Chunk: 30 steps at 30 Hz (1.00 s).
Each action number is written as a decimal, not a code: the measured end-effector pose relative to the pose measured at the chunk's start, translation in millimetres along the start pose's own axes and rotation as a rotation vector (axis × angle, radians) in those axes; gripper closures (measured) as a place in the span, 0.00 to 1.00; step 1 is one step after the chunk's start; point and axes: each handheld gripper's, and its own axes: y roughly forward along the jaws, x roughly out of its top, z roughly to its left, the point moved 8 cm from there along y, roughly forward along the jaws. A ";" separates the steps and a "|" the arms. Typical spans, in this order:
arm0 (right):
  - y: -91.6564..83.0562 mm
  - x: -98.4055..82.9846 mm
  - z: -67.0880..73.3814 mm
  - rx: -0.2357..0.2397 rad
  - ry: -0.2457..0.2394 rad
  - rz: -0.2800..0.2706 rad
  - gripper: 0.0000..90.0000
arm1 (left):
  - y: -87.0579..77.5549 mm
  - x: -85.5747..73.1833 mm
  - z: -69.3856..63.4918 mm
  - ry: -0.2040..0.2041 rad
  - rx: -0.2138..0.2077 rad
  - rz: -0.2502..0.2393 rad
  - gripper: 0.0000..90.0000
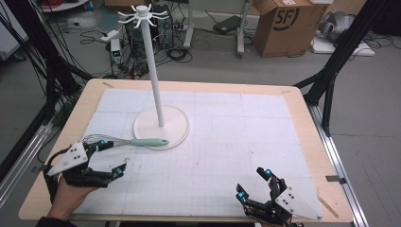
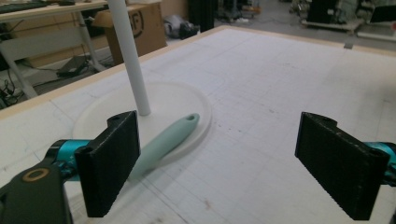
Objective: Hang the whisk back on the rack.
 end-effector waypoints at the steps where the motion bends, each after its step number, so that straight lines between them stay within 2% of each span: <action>1: -0.1 0.2 0.2 0.002 0.001 -0.003 0.17 | 0.0 0.0 0.0 0.000 0.000 0.000 0.19; 2: -0.4 0.4 0.2 0.001 0.001 -0.004 0.17 | 3.9 6.1 11.2 0.018 -0.011 0.030 0.20; 4: -1.0 0.5 0.7 0.000 0.004 -0.003 0.17 | 5.8 8.5 15.4 0.017 -0.021 0.044 0.21; 6: -0.4 -0.1 0.0 -0.003 -0.002 0.003 0.17 | 9.8 11.6 20.3 0.031 -0.045 0.086 0.22; 7: -0.2 -0.5 -0.1 -0.005 0.004 0.006 0.17 | 14.0 14.3 26.3 0.048 -0.057 0.122 0.24; 10: -0.5 0.2 -0.3 -0.007 0.005 0.001 0.17 | 19.5 17.0 32.5 0.049 -0.078 0.146 0.25; 11: -0.5 0.2 -0.4 -0.007 0.005 0.001 0.17 | 21.9 17.3 35.5 0.061 -0.084 0.162 0.26; 12: -0.2 0.2 -0.7 -0.007 0.007 -0.001 0.17 | 29.9 17.1 42.1 0.088 -0.102 0.212 0.26; 13: 0.1 0.1 -0.9 -0.006 0.008 -0.002 0.17 | 29.9 17.1 42.1 0.088 -0.102 0.212 0.28; 16: 0.9 -0.7 -1.4 -0.005 0.007 0.006 0.17 | 41.8 13.6 49.0 0.129 -0.144 0.287 0.29; 19: 1.9 -1.9 -2.1 -0.001 0.006 0.013 0.17 | 53.2 9.7 55.3 0.139 -0.175 0.346 0.29; 20: 1.9 -1.9 -2.1 -0.001 0.006 0.013 0.17 | 56.8 8.1 57.5 0.151 -0.192 0.369 0.29; 22: 1.1 -1.0 -2.3 0.000 0.007 0.008 0.17 | 63.7 4.8 59.0 0.147 -0.233 0.398 0.30; 28: 2.8 -5.1 -4.7 -0.014 0.025 0.025 0.17 | 80.8 -8.2 68.3 0.198 -0.266 0.536 0.34; 30: 2.8 -4.9 -5.1 -0.014 0.025 0.023 0.17 | 84.9 -9.1 71.1 0.191 -0.282 0.559 0.35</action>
